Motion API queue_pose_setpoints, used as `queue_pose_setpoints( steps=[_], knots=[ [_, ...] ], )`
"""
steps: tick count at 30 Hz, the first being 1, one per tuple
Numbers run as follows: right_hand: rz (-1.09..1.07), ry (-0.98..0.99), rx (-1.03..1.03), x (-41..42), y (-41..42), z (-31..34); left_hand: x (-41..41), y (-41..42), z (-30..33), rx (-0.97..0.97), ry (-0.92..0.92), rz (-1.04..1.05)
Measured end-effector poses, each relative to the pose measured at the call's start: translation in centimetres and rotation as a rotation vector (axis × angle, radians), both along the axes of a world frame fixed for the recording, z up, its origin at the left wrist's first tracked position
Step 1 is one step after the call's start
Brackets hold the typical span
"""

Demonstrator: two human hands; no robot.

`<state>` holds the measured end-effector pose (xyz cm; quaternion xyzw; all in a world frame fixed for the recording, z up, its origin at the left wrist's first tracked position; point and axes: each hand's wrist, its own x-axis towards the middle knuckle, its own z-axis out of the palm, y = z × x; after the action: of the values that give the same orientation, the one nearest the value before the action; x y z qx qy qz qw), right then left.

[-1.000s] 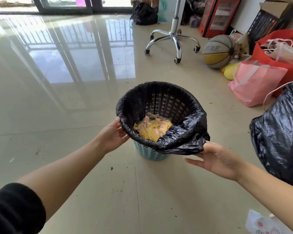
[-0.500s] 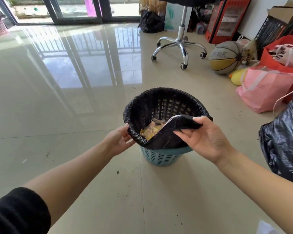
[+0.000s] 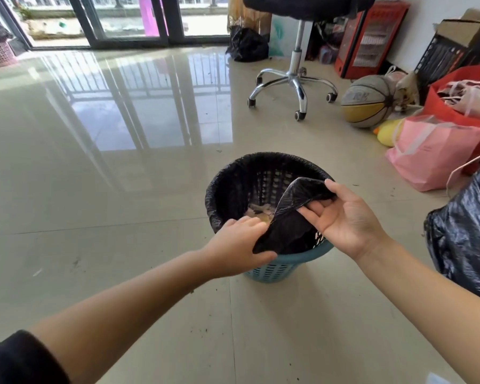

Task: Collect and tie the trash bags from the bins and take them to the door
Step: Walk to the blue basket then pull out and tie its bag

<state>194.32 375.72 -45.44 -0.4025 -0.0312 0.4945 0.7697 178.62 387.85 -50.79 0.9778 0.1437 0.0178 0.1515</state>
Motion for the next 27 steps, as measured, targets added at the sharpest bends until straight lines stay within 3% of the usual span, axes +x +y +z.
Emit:
queue_pose_setpoints(
  steps=[3,6,9,13,15,17,19,21,23,27],
  knots=[
    [-0.023,-0.052,-0.1,0.8,0.0,0.0,0.0,1.2,-0.3,0.034,-0.106,0.185],
    [-0.08,-0.137,-0.302,2.2,-0.4,-0.7,-0.6,3.2,-0.2,0.154,-0.087,0.27],
    [-0.175,-0.043,-0.376,4.7,-1.2,-2.4,-1.3,4.3,-0.7,0.249,-0.031,0.326],
    [-0.235,-0.137,-0.477,7.9,-2.5,-3.0,-1.2,5.2,-1.3,-0.093,-0.227,0.436],
    [-0.129,-0.353,-0.577,8.9,-2.8,-2.1,-0.9,5.6,-1.0,-0.174,-0.35,0.49],
    [0.002,-0.757,-0.75,9.6,-2.6,-1.2,-0.5,6.0,-0.4,-0.239,-0.474,0.522],
    [-0.045,-1.146,-0.85,9.9,-1.8,-0.8,-0.2,6.1,0.2,-0.324,-0.558,0.469],
    [-0.105,-1.296,-0.776,9.0,-0.4,-0.4,0.1,5.4,0.5,-0.408,-0.577,0.35],
    [-0.062,-1.315,-0.571,7.3,1.2,-0.5,0.5,4.6,0.5,-0.408,-0.536,0.217],
    [0.327,-1.466,-0.274,2.5,3.2,-0.9,1.8,3.6,0.7,-0.359,-0.48,0.098]
  ],
)
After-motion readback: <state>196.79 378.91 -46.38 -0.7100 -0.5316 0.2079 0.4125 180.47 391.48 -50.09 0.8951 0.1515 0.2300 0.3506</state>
